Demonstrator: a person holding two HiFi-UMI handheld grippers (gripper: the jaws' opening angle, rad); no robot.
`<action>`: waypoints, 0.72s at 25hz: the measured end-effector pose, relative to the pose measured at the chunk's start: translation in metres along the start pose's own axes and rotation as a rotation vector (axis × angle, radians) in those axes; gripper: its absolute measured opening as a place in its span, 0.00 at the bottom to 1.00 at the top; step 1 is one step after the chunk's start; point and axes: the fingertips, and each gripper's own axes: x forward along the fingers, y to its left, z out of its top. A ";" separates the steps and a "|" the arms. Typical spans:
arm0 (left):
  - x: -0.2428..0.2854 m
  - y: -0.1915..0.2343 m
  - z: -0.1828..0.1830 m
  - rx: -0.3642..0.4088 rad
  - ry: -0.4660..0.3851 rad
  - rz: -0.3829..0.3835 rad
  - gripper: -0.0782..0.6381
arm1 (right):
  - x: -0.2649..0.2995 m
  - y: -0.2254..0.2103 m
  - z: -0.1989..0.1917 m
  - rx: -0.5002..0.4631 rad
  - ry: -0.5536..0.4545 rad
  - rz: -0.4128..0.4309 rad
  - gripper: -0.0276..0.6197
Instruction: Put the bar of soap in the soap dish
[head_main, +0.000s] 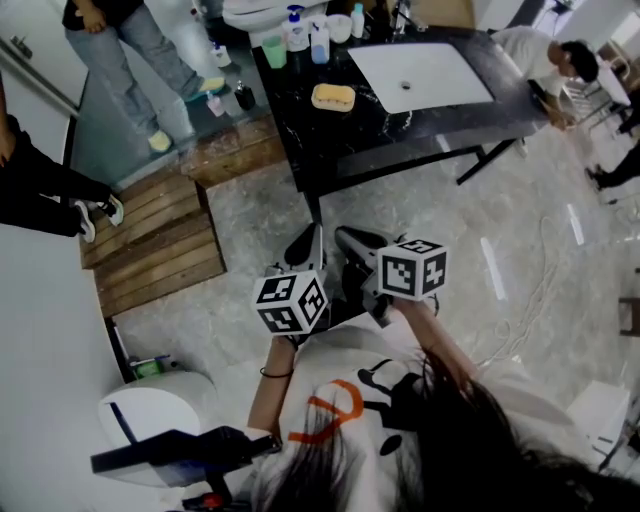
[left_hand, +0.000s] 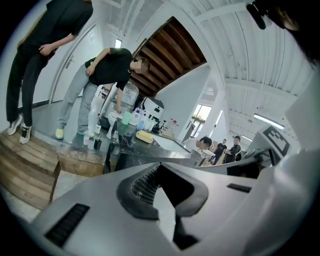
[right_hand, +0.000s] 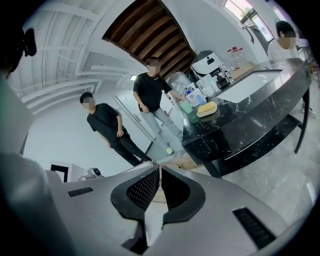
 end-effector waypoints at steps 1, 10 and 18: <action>-0.001 0.000 -0.001 0.001 0.001 -0.003 0.11 | 0.000 0.001 0.000 0.000 -0.003 0.001 0.08; -0.008 0.011 -0.005 -0.003 0.012 0.011 0.11 | 0.004 0.009 -0.003 0.013 0.000 0.013 0.08; -0.017 0.026 -0.006 -0.020 0.005 0.050 0.11 | 0.014 0.016 -0.008 0.007 0.025 0.036 0.08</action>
